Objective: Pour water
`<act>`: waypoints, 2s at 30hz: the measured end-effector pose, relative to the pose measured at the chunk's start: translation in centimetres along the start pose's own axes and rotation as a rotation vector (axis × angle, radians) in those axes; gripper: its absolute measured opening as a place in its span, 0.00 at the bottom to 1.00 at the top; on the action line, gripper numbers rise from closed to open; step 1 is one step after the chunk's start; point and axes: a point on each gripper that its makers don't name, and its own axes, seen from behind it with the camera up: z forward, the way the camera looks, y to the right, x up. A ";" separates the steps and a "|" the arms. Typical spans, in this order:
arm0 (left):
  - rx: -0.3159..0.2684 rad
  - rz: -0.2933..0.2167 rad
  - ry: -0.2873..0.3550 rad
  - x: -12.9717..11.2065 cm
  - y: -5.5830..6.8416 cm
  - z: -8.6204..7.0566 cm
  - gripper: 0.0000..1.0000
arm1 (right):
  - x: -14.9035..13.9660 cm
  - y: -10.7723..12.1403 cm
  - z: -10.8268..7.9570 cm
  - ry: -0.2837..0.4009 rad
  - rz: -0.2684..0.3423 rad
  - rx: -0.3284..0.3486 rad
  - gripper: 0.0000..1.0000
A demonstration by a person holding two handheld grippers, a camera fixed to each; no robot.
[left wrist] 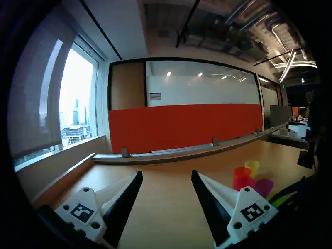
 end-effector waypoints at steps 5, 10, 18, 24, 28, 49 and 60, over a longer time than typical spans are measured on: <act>0.025 -0.033 0.025 0.4 -0.6 0.0 0.86 | 0.3 0.6 -0.2 0.022 0.015 -0.032 0.95; 0.045 -0.056 0.032 0.2 -0.8 0.2 0.86 | 0.5 1.0 -0.4 0.033 0.013 -0.059 0.94; 0.062 -0.086 0.047 -0.4 -0.6 0.4 0.86 | 0.1 1.1 -0.6 0.020 0.014 -0.083 0.96; 0.089 -0.108 0.062 -0.8 -0.6 0.5 0.86 | -0.2 0.9 -0.6 0.013 0.029 -0.086 0.96; 0.100 -0.112 0.061 -1.5 -0.5 0.5 0.86 | -0.2 1.1 -1.0 0.021 0.032 -0.093 0.97; 0.126 -0.104 0.068 -4.8 0.4 0.1 0.86 | -0.6 1.4 -2.8 0.008 0.030 -0.126 0.98; 0.146 -0.080 0.072 -5.8 0.4 -0.4 0.86 | -1.3 1.8 -3.0 -0.008 0.025 -0.144 0.98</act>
